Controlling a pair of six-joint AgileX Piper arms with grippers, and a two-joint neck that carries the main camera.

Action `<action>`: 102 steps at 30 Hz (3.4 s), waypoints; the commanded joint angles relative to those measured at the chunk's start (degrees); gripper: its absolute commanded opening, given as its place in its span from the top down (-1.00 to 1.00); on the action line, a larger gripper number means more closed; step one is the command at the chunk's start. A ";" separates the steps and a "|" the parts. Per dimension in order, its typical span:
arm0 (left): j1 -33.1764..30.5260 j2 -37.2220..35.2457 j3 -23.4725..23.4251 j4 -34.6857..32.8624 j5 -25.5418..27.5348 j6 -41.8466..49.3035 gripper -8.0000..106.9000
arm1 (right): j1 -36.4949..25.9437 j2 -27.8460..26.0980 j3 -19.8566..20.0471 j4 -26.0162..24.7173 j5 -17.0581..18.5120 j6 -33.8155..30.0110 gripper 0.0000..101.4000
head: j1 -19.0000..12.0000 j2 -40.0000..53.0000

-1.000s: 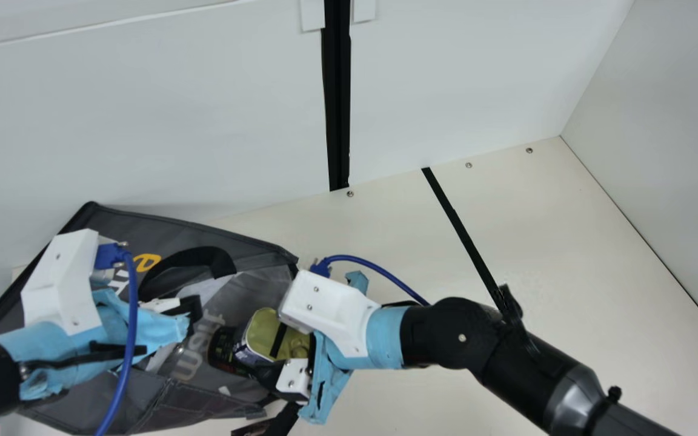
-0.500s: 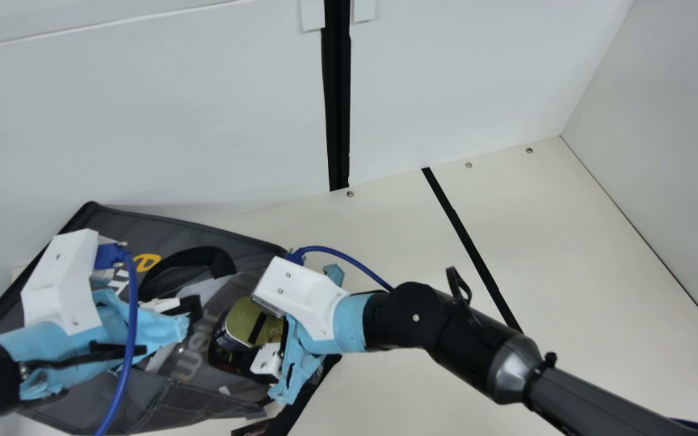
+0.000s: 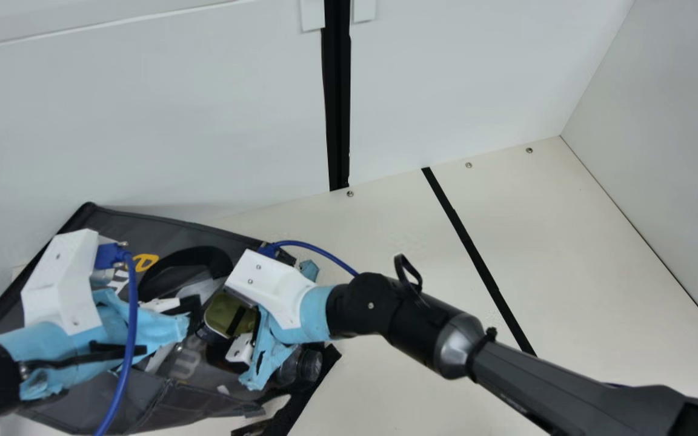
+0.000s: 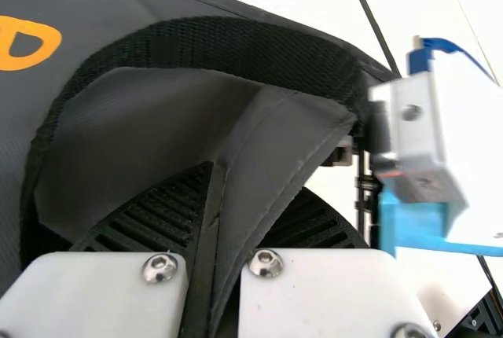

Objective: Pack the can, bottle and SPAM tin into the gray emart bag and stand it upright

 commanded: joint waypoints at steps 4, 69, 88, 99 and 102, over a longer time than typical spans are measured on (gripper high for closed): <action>0.00 0.00 0.00 0.00 0.00 0.00 1.00 | 0.47 2.01 -2.08 -1.63 -0.78 2.02 1.00 | -1.30 -0.05; 0.00 0.00 0.00 0.00 0.00 0.00 1.00 | -7.23 -12.04 6.14 -4.63 4.54 2.96 -0.87 | -1.30 -0.05; 0.00 0.00 0.00 0.00 0.00 0.00 1.00 | -17.49 -19.63 9.42 -1.71 12.72 -4.28 -0.87 | -1.30 -0.05; 0.00 0.00 0.00 0.00 0.00 0.00 1.00 | -24.08 -22.88 10.31 -2.17 16.12 -6.41 -0.87 | -1.30 -0.05; 0.00 0.00 0.00 0.00 0.00 0.00 1.00 | -25.64 -23.83 10.44 -2.79 16.45 -5.91 -0.87 | -1.30 -0.05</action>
